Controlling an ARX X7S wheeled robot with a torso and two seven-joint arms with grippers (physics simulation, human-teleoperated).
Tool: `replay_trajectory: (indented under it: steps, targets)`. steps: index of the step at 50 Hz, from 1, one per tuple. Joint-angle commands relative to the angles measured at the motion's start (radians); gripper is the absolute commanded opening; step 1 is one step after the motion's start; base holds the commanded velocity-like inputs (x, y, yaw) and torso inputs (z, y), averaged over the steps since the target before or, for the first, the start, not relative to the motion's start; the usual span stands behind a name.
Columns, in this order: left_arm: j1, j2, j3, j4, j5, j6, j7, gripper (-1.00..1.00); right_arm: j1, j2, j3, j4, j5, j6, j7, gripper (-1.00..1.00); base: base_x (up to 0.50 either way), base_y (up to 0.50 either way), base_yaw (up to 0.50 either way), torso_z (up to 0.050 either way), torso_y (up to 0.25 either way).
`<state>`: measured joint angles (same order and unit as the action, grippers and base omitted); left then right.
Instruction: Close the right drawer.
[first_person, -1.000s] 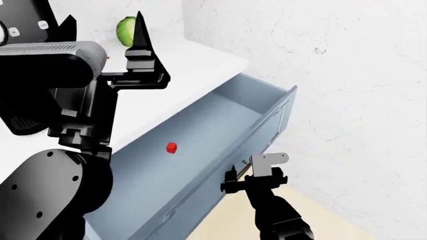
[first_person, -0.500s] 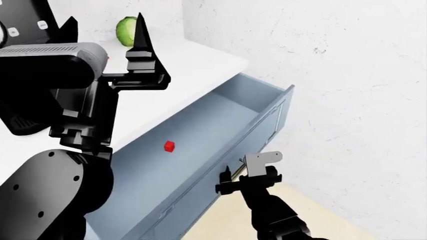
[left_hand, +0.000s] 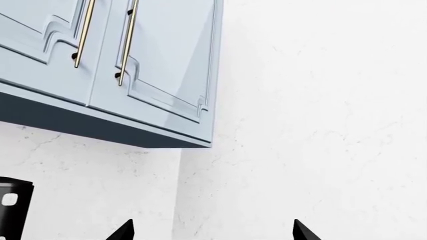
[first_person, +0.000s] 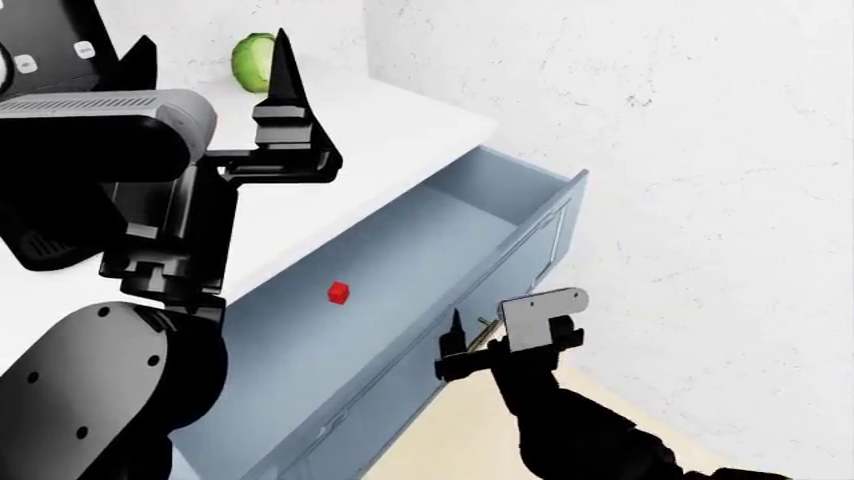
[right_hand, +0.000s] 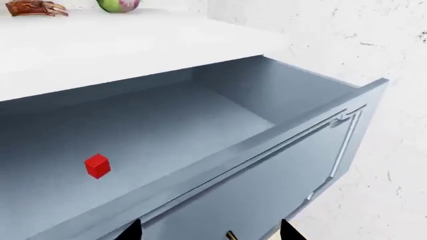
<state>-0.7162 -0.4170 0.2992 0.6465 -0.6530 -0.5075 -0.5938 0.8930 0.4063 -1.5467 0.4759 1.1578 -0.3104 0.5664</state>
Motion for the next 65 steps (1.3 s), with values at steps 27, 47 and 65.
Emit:
replay_trajectory:
  steps: [27, 47, 65]
  targets:
    - [-0.014, -0.002, 0.012, 0.013, -0.010, -0.010, -0.016, 1.00, 0.320, 0.797, 0.078, -1.139, -0.228, 0.207, 0.675, 1.00, 0.00, 0.00, 0.00, 0.000, 0.000]
    - [-0.023, -0.004, 0.018, 0.019, -0.018, -0.017, -0.022, 1.00, 0.364, 1.010, 0.122, -1.272, -0.179, 0.215, 0.726, 1.00, 0.00, 0.00, 0.00, 0.000, 0.000]
    - [-0.015, -0.007, 0.024, 0.022, -0.016, -0.011, -0.026, 1.00, 0.363, 1.091, 0.131, -1.319, -0.176, 0.206, 0.737, 1.00, 0.00, 0.00, 0.00, 0.000, 0.000]
